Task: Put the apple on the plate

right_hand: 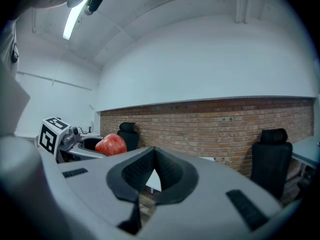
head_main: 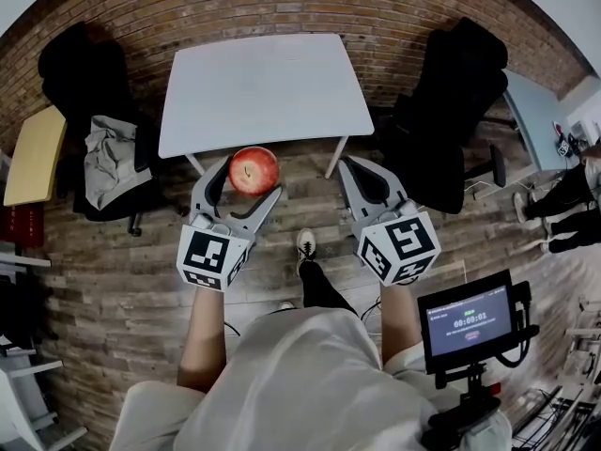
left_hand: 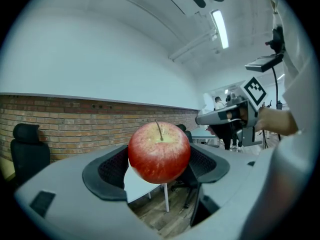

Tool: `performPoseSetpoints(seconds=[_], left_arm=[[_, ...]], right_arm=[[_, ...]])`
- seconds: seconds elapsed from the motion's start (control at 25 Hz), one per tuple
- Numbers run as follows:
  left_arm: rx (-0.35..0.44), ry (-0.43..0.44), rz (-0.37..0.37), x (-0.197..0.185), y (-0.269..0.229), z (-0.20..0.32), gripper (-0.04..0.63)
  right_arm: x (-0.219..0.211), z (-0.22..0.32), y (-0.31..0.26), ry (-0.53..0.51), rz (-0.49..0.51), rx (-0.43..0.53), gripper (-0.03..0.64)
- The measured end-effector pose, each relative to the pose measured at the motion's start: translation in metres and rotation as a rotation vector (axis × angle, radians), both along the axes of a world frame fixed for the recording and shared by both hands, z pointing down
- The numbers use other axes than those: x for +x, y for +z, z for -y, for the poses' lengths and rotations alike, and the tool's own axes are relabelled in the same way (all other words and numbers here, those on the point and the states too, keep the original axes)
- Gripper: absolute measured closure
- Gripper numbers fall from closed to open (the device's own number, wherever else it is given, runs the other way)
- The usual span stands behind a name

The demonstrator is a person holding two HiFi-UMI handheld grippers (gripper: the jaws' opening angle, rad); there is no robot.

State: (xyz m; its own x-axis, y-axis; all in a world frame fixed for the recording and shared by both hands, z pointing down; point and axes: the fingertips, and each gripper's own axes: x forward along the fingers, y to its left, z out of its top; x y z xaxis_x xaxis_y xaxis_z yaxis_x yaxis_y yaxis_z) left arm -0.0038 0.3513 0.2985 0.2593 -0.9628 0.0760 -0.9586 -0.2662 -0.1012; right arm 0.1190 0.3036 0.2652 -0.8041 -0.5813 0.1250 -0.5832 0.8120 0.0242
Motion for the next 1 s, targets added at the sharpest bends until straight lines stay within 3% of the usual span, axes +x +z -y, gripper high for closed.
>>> performPoseSetpoints(seconds=[0.44, 0.68, 1.0], left_arm=[[-0.029, -0.029, -0.004, -0.020, 0.006, 0.117, 0.212], [-0.049, -0.035, 0.003, -0.026, 0.007, 0.209, 0.212], [-0.042, -0.032, 0.009, -0.032, 0.000, 0.254, 0.212]], right_arm=[[-0.025, 0.118, 0.008, -0.037, -0.023, -0.024, 0.614], [-0.035, 0.211, 0.009, -0.052, -0.019, -0.042, 0.614], [-0.045, 0.251, 0.003, -0.063, -0.024, -0.042, 0.614]])
